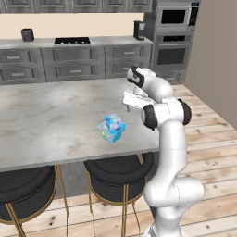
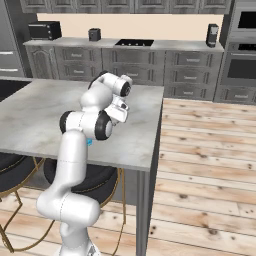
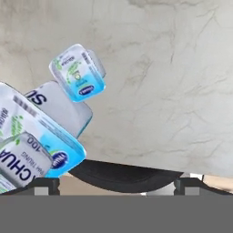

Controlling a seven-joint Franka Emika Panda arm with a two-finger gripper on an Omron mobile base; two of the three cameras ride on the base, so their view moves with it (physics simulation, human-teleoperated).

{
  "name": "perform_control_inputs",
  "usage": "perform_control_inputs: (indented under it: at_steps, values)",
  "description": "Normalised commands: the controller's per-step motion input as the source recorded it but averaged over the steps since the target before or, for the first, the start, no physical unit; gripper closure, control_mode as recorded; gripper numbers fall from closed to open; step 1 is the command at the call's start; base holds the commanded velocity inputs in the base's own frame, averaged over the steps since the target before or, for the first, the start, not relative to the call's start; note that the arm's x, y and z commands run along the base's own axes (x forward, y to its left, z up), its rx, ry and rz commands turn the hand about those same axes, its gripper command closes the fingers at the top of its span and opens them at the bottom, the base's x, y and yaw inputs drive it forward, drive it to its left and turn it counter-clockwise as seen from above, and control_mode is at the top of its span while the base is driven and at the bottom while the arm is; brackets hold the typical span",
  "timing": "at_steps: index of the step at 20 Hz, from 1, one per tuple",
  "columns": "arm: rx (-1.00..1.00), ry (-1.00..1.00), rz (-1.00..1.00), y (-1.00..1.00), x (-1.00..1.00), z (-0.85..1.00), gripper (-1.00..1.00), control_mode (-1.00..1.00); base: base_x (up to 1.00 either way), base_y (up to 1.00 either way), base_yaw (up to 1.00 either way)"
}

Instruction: Stack the yogurt containers by placing the smaller containers on top of the larger containers.

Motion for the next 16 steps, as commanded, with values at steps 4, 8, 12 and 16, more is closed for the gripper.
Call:
perform_control_inputs:
  at_steps: [4, 8, 12, 16]
  values:
    - [0.01, -0.03, 0.07, 0.00, 0.06, -0.14, -1.00, -1.00, 0.00, 0.00, 0.00]
    - [0.06, -0.05, 0.10, 0.01, 0.03, -0.14, -1.00, -1.00, 0.00, 0.00, 0.00]
    - [0.11, -0.06, 0.12, 0.00, 0.07, -0.11, -1.00, -1.00, 0.00, 0.00, 0.00]
    - [0.15, -0.11, 0.13, 0.00, 0.03, -0.07, -1.00, -1.00, 0.00, 0.00, 0.00]
